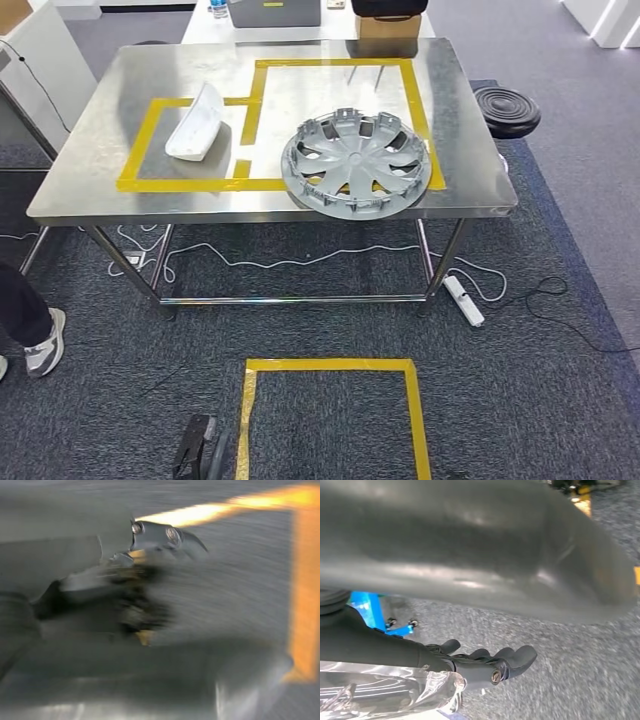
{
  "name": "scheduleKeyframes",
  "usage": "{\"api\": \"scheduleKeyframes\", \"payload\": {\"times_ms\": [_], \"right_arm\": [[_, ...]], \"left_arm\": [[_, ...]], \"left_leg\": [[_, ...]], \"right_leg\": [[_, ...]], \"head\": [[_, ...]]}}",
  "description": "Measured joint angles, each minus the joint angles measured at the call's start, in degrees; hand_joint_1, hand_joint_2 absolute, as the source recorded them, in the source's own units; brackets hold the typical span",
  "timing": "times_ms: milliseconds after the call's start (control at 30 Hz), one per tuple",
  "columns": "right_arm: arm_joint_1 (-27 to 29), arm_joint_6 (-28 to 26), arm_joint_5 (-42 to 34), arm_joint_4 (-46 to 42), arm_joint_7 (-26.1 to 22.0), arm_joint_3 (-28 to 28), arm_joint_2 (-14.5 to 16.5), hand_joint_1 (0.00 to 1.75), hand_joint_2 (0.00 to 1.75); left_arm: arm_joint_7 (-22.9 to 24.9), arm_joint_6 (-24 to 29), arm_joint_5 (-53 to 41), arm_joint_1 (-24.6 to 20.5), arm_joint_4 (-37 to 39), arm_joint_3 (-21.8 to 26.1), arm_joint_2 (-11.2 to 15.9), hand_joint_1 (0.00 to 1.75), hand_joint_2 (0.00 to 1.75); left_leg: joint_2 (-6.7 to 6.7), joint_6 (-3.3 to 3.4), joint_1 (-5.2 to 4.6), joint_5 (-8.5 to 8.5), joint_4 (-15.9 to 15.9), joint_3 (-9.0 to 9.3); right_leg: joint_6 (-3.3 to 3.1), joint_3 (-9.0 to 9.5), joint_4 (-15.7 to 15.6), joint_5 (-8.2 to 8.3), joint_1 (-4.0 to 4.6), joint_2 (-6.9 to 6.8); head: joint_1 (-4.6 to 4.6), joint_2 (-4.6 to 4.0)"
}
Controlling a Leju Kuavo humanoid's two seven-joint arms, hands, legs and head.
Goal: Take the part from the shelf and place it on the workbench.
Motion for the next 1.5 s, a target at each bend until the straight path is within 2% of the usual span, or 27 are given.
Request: {"api": "scheduleKeyframes", "payload": {"times_ms": [67, 167, 200, 300, 333, 367, 400, 467, 500, 567, 600, 667, 700, 800, 833, 867, 900, 967, 1000, 1067, 1167, 1233, 1300, 1333, 1367, 1400, 1500], "right_arm": [[0.0, -0.1, -0.4, 0.0, -1.2, -0.3, 0.0, 0.00, 0.00], [-0.1, 1.4, -0.6, 0.0, -1.6, -0.5, -0.1, 0.00, 0.00], [-0.1, 1.9, -0.5, 0.0, -1.6, -0.5, -0.1, 0.00, 0.00], [-0.1, 3.0, -0.5, 0.0, -1.7, -0.5, -0.2, 0.00, 0.00], [-0.1, 3.2, -0.5, 0.0, -1.7, -0.5, -0.2, 0.00, 0.00], [0.0, 3.3, -0.5, 0.0, -1.7, -0.5, -0.2, 0.00, 0.00], [0.0, 3.5, -0.5, 0.0, -1.7, -0.5, -0.2, 0.00, 0.00], [-0.2, 3.5, -0.5, 0.0, -1.5, -0.6, -0.2, 0.00, 0.00], [-0.3, 3.5, -0.6, 0.0, -1.4, -0.6, -0.3, 0.00, 0.00], [-0.4, 3.5, -0.7, 0.0, -1.4, -0.7, -0.3, 0.00, 0.00], [-0.4, 3.4, -0.8, 0.0, -1.4, -0.7, -0.3, 0.00, 0.00], [-0.2, 2.8, -0.8, 0.0, -1.3, -0.8, -0.3, 0.00, 0.00], [-0.2, 2.4, -0.6, 0.0, -1.3, -0.8, -0.3, 0.00, 0.00], [-0.1, 1.2, -0.3, 0.0, -1.1, -0.8, -0.3, 0.00, 0.00], [-0.1, 0.9, -0.3, 0.0, -1.1, -0.8, -0.3, 0.00, 0.00], [0.0, 0.5, -0.3, 0.0, -1.0, -0.8, -0.3, 0.00, 0.00], [0.0, 0.2, -0.3, 0.0, -1.0, -0.8, -0.3, 0.00, 0.00], [0.0, -0.2, -0.4, 0.0, -1.2, -0.9, -0.3, 0.00, 0.00], [-0.1, -0.3, -0.4, 0.0, -1.4, -0.9, -0.3, 0.00, 0.00], [-0.1, -0.4, -0.5, 0.0, -1.8, -0.9, -0.3, 0.00, 0.00], [0.0, -0.4, -0.9, 0.0, -2.4, -0.9, -0.3, 0.00, 0.00], [0.0, -0.2, -1.2, 0.0, -2.7, -0.9, -0.3, 0.00, 0.00], [0.0, 0.0, -1.3, 0.0, -2.8, -0.9, -0.3, 0.00, 0.00], [0.1, 0.0, -1.3, 0.0, -2.9, -0.9, -0.3, 0.00, 0.00], [0.1, 0.1, -1.4, 0.0, -2.9, -0.9, -0.3, 0.00, 0.00], [0.2, 0.1, -1.4, 0.0, -2.9, -0.9, -0.3, 0.00, 0.00], [0.0, -0.2, -1.3, 0.0, -3.4, -1.0, -0.3, 0.00, 0.00]], "left_arm": [[6.9, 2.1, 0.2, 0.7, 0.8, 1.4, 0.2, 0.00, 0.00], [15.2, 2.6, -3.7, 1.6, 1.7, 1.3, 0.7, 0.00, 0.00], [17.2, 2.8, -5.3, 1.7, 1.9, 0.9, 0.8, 0.00, 0.00], [20.2, 4.1, -9.2, 1.8, 2.5, -1.0, 1.1, 0.00, 0.00], [20.6, 4.7, -10.1, 1.8, 2.6, -1.7, 1.2, 0.00, 0.00], [20.7, 5.2, -10.8, 1.9, 2.7, -2.3, 1.3, 0.00, 0.00], [20.8, 5.6, -11.2, 1.9, 2.8, -2.9, 1.3, 0.00, 0.00], [20.9, 5.9, -11.6, 1.9, 2.9, -3.7, 1.3, 0.00, 0.00], [20.9, 6.0, -11.7, 1.9, 2.9, -4.1, 1.3, 0.00, 0.44], [20.7, 6.6, -12.3, 1.9, 2.9, -4.8, 1.3, 0.00, 1.31], [20.6, 7.1, -12.8, 1.8, 3.0, -5.1, 1.3, 0.00, 1.31], [20.2, 8.2, -13.8, 1.8, 3.0, -5.9, 1.2, 0.00, 0.44], [20.0, 8.6, -14.4, 1.8, 3.0, -6.3, 1.1, 0.00, 0.00], [19.7, 10.2, -16.5, 1.8, 3.1, -7.7, 1.0, 0.00, 0.00], [19.7, 10.9, -17.5, 1.9, 3.1, -8.3, 1.0, 0.00, 0.00], [19.7, 11.8, -18.5, 1.9, 3.2, -8.9, 1.0, 0.00, 0.00], [19.7, 12.7, -19.5, 1.9, 3.3, -9.6, 1.0, 0.00, 0.00], [19.7, 14.2, -21.5, 1.8, 3.3, -11.1, 1.0, 0.00, 0.00], [19.8, 14.8, -22.6, 1.7, 3.3, -11.8, 0.9, 0.00, 0.00], [20.5, 16.2, -24.8, 1.5, 3.4, -13.6, 0.8, 0.00, 0.00], [22.0, 18.0, -26.5, 1.6, 3.4, -15.9, 0.7, 0.00, 0.00], [22.2, 18.1, -26.9, 1.5, 3.5, -16.8, 0.6, 0.00, 0.00], [22.2, 18.0, -27.1, 1.5, 3.5, -17.5, 0.6, 0.00, 0.00], [22.2, 18.0, -27.2, 1.6, 3.6, -17.8, 0.6, 0.00, 0.00], [22.2, 18.0, -27.2, 1.6, 3.6, -18.0, 0.6, 0.00, 0.00], [22.2, 18.0, -27.2, 1.6, 3.7, -18.2, 0.6, 0.00, 0.00], [22.2, 18.3, -27.2, 1.6, 3.7, -18.5, 0.6, 0.00, 0.00]], "left_leg": [[-0.10, 0.49, -0.08, 0.08, -2.5, 1.13], [-0.11, 1.74, -0.04, 0.26, -2.8, 0.81], [-0.08, 2.09, 0.03, 0.40, -2.9, 0.77], [0.05, 2.61, -0.07, 0.58, -2.9, 0.53], [0.08, 2.66, -0.11, 0.61, -2.8, 0.47], [0.08, 2.67, -0.13, 0.62, -2.8, 0.45], [0.07, 2.66, -0.13, 0.62, -2.7, 0.47], [0.05, 2.46, -0.24, 0.53, -2.5, 0.52], [0.04, 2.22, -0.34, 0.49, -2.4, 0.46], [0.05, 1.61, -0.48, 0.57, -2.2, 0.21], [0.06, 1.32, -0.41, 0.68, -2.2, 0.11], [0.05, 0.67, -0.25, 0.02, -1.5, -0.33], [0.04, 0.36, -0.19, -1.17, 0.2, -1.10], [0.02, -0.22, -0.04, -6.54, 10.7, -6.15], [0.02, -0.30, 0.00, -7.30, 13.5, -7.52], [0.02, -0.34, 0.04, -6.93, 14.3, -7.99], [0.02, -0.34, 0.10, -5.51, 13.0, -7.36], [0.01, -0.42, 0.33, -1.49, 6.0, -3.88], [-0.10, -0.35, 0.42, -0.27, 2.4, -2.17], [-0.30, 0.13, 0.46, 0.38, -1.1, -0.66], [-0.34, 1.41, 0.31, 0.38, -1.4, -0.81], [-0.25, 2.12, 0.34, 0.50, -1.5, -0.81], [-0.14, 2.46, 0.21, 0.47, -1.5, -0.83], [-0.10, 2.52, 0.15, 0.45, -1.5, -0.82], [-0.08, 2.55, 0.12, 0.44, -1.4, -0.81], [-0.09, 2.54, 0.10, 0.43, -1.4, -0.76], [-0.11, 2.19, 0.01, 0.32, -1.4, -0.55]], "right_leg": [[0.63, -0.26, 0.1, 0.17, 0.15, 0.15], [1.58, -0.94, 1.3, -0.72, -0.03, 0.01], [1.83, -1.93, 3.4, -2.14, -0.06, -0.08], [2.28, -7.02, 14.9, -7.58, -0.09, -0.21], [2.35, -7.98, 17.2, -8.11, -0.09, -0.21], [2.36, -7.88, 17.2, -7.56, -0.09, -0.21], [2.30, -6.61, 14.9, -6.01, -0.10, -0.24], [2.07, -2.18, 6.5, -2.45, -0.07, -0.43], [1.83, -0.40, 3.1, -1.41, -0.04, -0.49], [1.32, 0.73, 0.6, -1.13, 0.15, -0.44], [0.98, 0.60, 0.6, -0.99, 0.20, -0.36], [0.34, 0.43, 0.6, -0.71, 0.11, -0.35], [0.01, 0.38, 0.5, -0.57, -0.01, -0.37], [-0.50, 0.07, 0.4, -0.39, -0.11, -0.40], [-0.51, -0.01, 0.4, -0.37, -0.11, -0.39], [-0.49, -0.04, 0.4, -0.36, -0.12, -0.37], [-0.44, -0.02, 0.4, -0.35, -0.16, -0.34], [-0.11, 0.07, 0.5, -0.37, -0.21, -0.21], [0.18, -0.03, 0.6, -0.43, -0.13, -0.13], [0.84, -0.35, 0.8, -0.43, 0.09, -0.03], [1.66, -0.84, 1.3, -0.84, -0.11, -0.12], [2.09, -2.75, 5.5, -3.52, -0.22, -0.26], [2.23, -6.34, 13.6, -7.35, -0.22, -0.31], [2.26, -7.86, 16.9, -8.44, -0.23, -0.32], [2.25, -8.47, 18.2, -8.41, -0.23, -0.32], [2.20, -7.95, 17.0, -7.28, -0.24, -0.32], [1.96, -2.21, 5.5, -1.97, -0.24, -0.45]], "head": [[0.00, 0.00], [0.13, 0.00], [0.23, 0.00], [0.49, 0.00], [0.49, 0.00], [0.49, 0.00], [0.49, 0.00], [0.51, 0.00], [0.47, 0.00], [0.37, 0.00], [0.32, 0.00], [0.26, 0.00], [0.14, 0.00], [-0.16, 0.00], [-0.16, 0.00], [-0.16, 0.00], [-0.15, 0.00], [-0.17, 0.00], [-0.22, 0.00], [-0.18, 0.00], [-0.01, 0.00], [0.22, 0.00], [0.42, 0.00], [0.43, 0.00], [0.44, 0.00], [0.43, 0.00], [0.44, 0.00]]}}
